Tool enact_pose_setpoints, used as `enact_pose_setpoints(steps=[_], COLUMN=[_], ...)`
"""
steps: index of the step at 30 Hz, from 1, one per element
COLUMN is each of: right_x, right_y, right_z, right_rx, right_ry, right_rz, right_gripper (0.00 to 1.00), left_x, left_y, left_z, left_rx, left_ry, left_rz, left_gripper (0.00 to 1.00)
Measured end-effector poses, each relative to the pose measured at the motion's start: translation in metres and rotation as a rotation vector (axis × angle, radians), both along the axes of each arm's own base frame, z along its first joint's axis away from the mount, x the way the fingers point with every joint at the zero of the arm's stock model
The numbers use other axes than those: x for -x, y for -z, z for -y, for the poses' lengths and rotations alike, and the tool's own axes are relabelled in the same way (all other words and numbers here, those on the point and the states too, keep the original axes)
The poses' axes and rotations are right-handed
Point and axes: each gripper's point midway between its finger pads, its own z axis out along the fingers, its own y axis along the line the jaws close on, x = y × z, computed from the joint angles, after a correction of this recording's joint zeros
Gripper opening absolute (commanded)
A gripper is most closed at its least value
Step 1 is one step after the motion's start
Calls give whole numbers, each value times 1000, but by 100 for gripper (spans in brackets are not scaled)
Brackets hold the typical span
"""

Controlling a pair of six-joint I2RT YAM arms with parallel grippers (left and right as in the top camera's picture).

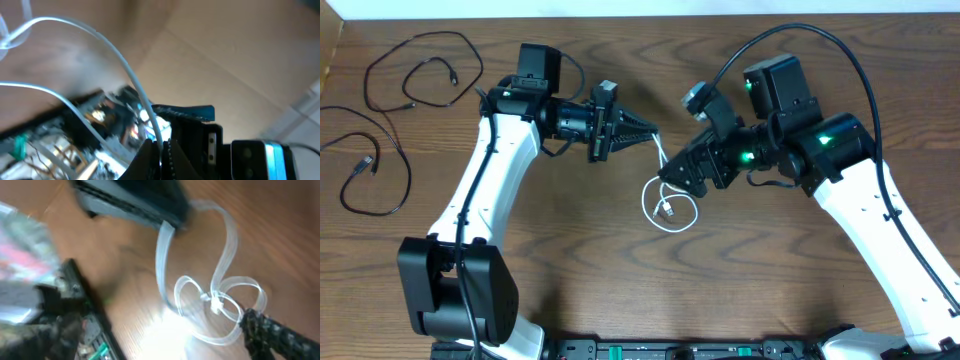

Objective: Untangle cables
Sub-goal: 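Pass the white cable from the right gripper to the left gripper, then carry the white cable to the left edge with the left gripper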

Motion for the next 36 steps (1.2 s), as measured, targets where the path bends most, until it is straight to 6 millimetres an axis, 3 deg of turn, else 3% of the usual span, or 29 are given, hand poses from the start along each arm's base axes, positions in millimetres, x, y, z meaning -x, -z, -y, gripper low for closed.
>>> enact_pose_setpoints(steps=[8, 12, 15, 20, 24, 29, 36], right_x=[-17, -29, -34, -38, -39, -40, -41], right_y=[31, 39, 42, 43, 43, 42, 42], right_z=[52, 90, 110, 124, 125, 125, 125], right_rx=[226, 298, 320, 331, 330, 328, 326], right_ry=[322, 509, 587, 645, 653, 654, 656], right_rz=[-96, -142, -161, -174, -170, -167, -163], right_gripper=[99, 99, 99, 99, 99, 99, 99], left_x=[-24, -36, -34, -7, 27, 56, 75], left_y=[15, 5, -20, -68, -83, -78, -60], left_z=[-33, -69, -95, -124, -165, -224, -281], left_rx=[-101, -188, -291, -515, -767, -1091, -1441], left_ry=[-125, -249, -357, -512, -672, -847, -923], left_rz=[21, 92, 208, 448, 510, 459, 319], left_gripper=[7, 7, 7, 8, 7, 7, 7])
